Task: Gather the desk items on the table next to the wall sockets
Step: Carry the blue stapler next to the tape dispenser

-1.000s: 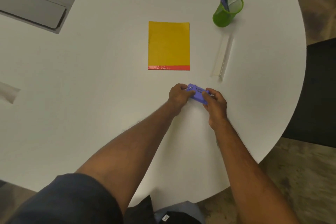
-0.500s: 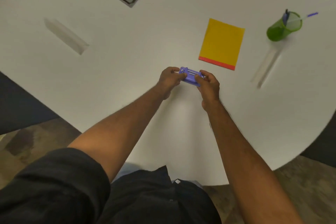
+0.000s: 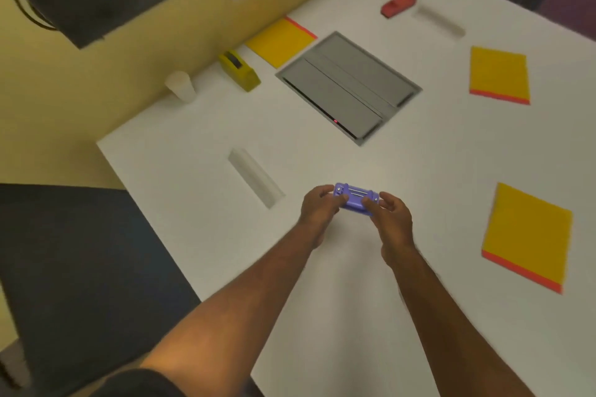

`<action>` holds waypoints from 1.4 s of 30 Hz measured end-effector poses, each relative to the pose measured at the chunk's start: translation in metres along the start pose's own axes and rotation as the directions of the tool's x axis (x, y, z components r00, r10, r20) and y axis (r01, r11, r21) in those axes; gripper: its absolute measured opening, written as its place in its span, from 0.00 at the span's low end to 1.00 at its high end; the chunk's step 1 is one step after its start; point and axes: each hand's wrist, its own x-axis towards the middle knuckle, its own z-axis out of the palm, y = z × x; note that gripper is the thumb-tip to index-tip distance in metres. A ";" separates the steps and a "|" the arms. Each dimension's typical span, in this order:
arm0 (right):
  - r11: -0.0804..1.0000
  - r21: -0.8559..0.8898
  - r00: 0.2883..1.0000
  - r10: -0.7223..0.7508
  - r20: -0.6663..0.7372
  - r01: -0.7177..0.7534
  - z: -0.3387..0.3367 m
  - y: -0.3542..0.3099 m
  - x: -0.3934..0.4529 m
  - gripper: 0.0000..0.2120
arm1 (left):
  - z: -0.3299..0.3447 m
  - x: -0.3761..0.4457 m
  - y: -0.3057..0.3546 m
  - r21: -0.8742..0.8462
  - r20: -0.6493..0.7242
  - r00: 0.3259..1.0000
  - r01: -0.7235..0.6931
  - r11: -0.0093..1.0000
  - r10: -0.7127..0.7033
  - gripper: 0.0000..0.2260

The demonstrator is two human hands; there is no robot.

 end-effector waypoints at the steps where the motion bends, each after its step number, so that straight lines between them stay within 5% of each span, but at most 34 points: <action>1: 1.000 -0.003 1.000 0.001 0.009 -0.001 0.018 -0.006 0.008 0.27 | -0.013 0.012 0.008 -0.008 -0.012 1.000 -0.003 1.000 0.003 0.10; 15: 0.994 -0.084 0.982 -0.049 0.181 0.065 0.228 -0.094 0.121 0.21 | -0.138 0.163 0.106 -0.241 -0.166 0.986 -0.030 0.970 -0.011 0.04; 21: 0.977 -0.173 0.962 -0.073 0.265 0.122 0.291 -0.118 0.179 0.28 | -0.161 0.230 0.122 -0.290 -0.269 0.962 -0.041 0.956 -0.040 0.05; 34: 0.896 -0.336 0.926 -0.176 0.335 0.292 0.360 -0.122 0.277 0.21 | -0.165 0.344 0.128 -0.231 -0.451 0.872 0.093 0.968 -0.191 0.10; 37: 0.882 -0.350 0.923 -0.201 0.328 0.316 0.366 -0.119 0.285 0.18 | -0.163 0.357 0.132 -0.198 -0.473 0.865 0.081 0.977 -0.167 0.04; 42: 0.819 -0.408 0.897 -0.265 0.355 0.403 0.375 -0.122 0.294 0.18 | -0.160 0.370 0.131 -0.087 -0.512 0.849 0.103 0.991 -0.133 0.14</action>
